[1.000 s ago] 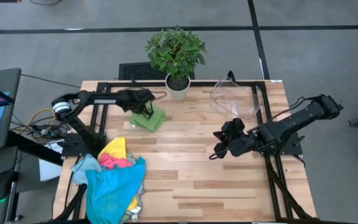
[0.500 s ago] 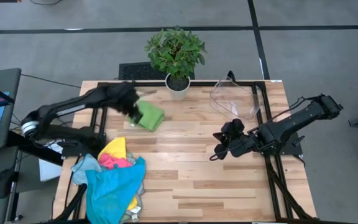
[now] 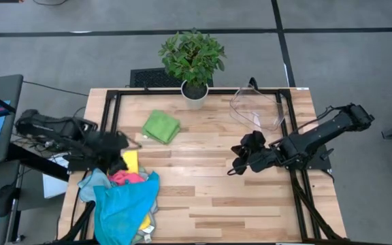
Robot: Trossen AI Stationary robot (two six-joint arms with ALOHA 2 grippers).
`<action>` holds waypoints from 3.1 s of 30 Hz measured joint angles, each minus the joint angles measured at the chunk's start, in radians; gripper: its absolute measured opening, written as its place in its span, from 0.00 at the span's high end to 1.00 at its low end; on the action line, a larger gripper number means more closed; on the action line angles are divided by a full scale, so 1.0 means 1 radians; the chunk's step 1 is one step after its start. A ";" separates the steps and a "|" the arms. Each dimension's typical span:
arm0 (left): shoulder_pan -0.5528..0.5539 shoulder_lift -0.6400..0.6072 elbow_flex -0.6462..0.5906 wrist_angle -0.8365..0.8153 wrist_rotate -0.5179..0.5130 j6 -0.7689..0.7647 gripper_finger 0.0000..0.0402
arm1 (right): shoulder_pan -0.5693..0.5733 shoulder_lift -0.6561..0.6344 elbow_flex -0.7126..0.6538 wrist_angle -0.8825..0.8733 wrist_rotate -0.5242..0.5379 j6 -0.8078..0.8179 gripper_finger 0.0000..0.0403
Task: Fold microfiber towels
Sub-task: Fold the blue microfiber towel
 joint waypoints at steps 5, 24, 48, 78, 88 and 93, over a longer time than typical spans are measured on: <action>-0.235 0.001 0.000 -0.064 -0.114 -0.167 0.56 | 0.008 0.000 0.000 0.000 -0.001 0.018 0.87; -0.698 0.211 -0.001 -0.285 -0.099 -0.936 0.54 | 0.007 0.000 0.000 0.022 -0.023 0.012 0.86; -0.966 0.230 -0.011 -0.206 -0.142 -1.248 0.46 | -0.002 0.000 0.000 0.022 -0.023 -0.017 0.86; -0.974 0.226 -0.158 0.027 -0.133 -1.204 0.97 | 0.001 0.000 0.000 0.110 -0.026 -0.081 0.86; -0.901 0.216 -0.004 0.088 -0.271 -1.187 1.00 | -0.148 0.091 0.002 0.485 -0.162 -0.495 0.85; -0.885 0.231 0.126 0.000 -0.332 -1.148 1.00 | -0.240 0.237 0.000 0.743 -0.391 -0.555 0.79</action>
